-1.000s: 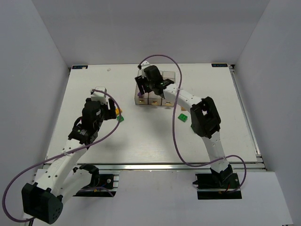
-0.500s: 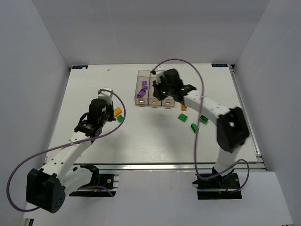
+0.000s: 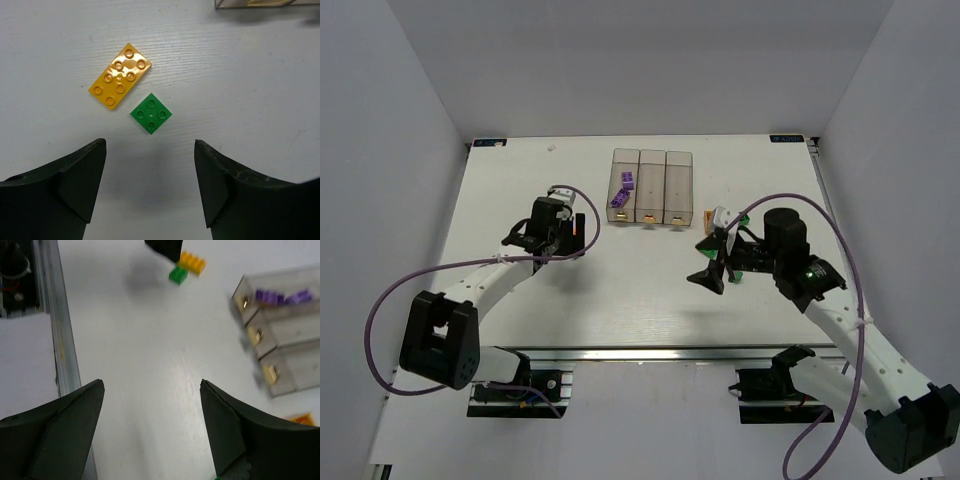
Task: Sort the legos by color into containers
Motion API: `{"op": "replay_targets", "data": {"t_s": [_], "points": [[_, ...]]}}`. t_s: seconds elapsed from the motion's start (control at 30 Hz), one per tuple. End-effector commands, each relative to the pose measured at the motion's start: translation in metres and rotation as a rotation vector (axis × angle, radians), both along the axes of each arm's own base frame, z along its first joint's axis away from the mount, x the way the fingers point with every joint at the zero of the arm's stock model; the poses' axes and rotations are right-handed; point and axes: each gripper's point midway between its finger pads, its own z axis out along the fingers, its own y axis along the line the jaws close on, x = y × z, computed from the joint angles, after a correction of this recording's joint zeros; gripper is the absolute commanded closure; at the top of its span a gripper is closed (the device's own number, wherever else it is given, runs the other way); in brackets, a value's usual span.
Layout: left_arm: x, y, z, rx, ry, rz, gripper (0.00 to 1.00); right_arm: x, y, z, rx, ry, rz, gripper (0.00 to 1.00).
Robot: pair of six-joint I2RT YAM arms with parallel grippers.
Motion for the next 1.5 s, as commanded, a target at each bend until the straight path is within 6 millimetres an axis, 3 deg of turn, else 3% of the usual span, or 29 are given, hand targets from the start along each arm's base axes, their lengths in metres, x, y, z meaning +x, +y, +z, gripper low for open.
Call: {"op": "replay_targets", "data": {"t_s": [0.0, 0.03, 0.17, 0.23, 0.33, 0.5, 0.8, 1.03, 1.13, 1.27, 1.43, 1.47], "points": [[0.017, 0.0, 0.014, 0.026, -0.031, -0.015, 0.19, 0.004, -0.021, -0.053, -0.071, 0.086, -0.082, 0.2], [0.018, 0.001, 0.011, 0.041, -0.022, -0.02, 0.19, 0.01, -0.026, -0.055, -0.066, 0.087, -0.114, 0.24], [0.03, -0.003, -0.003, 0.076, 0.0, -0.055, 0.19, 0.028, -0.04, -0.054, -0.085, 0.095, -0.215, 0.58], [0.038, -0.002, -0.009, 0.097, 0.006, -0.056, 0.19, 0.025, -0.04, -0.055, -0.079, 0.102, -0.199, 0.63], [0.055, -0.005, -0.003, 0.126, -0.019, -0.077, 0.2, 0.021, -0.042, -0.05, -0.064, 0.095, -0.192, 0.63], [0.078, 0.001, -0.014, 0.23, 0.017, -0.086, 0.23, 0.02, -0.046, -0.041, -0.037, 0.053, -0.206, 0.6], [0.085, 0.019, -0.039, 0.367, 0.106, -0.116, 0.23, 0.018, -0.048, -0.033, -0.021, 0.034, -0.209, 0.6], [0.083, 0.021, -0.054, 0.326, 0.156, -0.138, 0.26, 0.02, -0.049, -0.034, -0.023, 0.037, -0.22, 0.6], [0.08, 0.02, -0.064, 0.32, 0.181, -0.143, 0.3, 0.021, -0.05, -0.035, -0.026, 0.041, -0.223, 0.6], [0.078, 0.027, -0.072, 0.311, 0.206, -0.123, 0.5, 0.022, -0.051, -0.037, -0.027, 0.044, -0.228, 0.6], [0.082, 0.029, -0.061, 0.288, 0.182, -0.091, 0.64, 0.022, -0.051, -0.035, -0.024, 0.04, -0.231, 0.6], [0.085, 0.03, -0.049, 0.285, 0.152, -0.072, 0.66, 0.022, -0.052, -0.035, -0.023, 0.04, -0.232, 0.6]]}}
